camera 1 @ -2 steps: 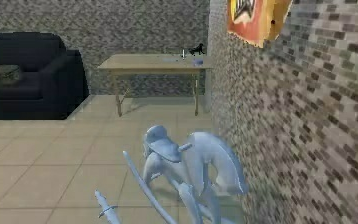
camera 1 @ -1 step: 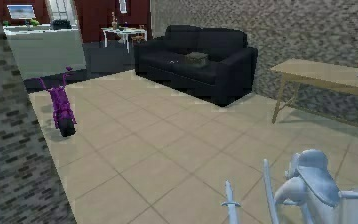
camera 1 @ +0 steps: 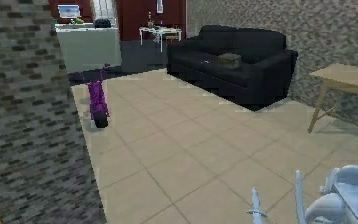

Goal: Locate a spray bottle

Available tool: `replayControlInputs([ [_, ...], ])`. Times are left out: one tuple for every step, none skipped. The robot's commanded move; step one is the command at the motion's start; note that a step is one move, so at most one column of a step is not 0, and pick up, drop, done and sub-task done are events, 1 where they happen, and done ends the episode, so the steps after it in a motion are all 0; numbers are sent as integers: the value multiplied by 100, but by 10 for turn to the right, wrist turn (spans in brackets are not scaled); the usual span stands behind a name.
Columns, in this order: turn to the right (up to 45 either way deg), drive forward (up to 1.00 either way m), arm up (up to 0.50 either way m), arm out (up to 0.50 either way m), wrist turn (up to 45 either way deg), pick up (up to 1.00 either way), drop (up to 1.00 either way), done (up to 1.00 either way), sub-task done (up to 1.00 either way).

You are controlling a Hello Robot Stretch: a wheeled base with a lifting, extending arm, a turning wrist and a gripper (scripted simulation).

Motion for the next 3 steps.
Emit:
replayControlInputs([
  [0,100,0,0,0,0,0,0,0],
  [-30,0,0,0,0,0,0,0,0],
  [0,30,0,0,0,0,0,0,0],
])
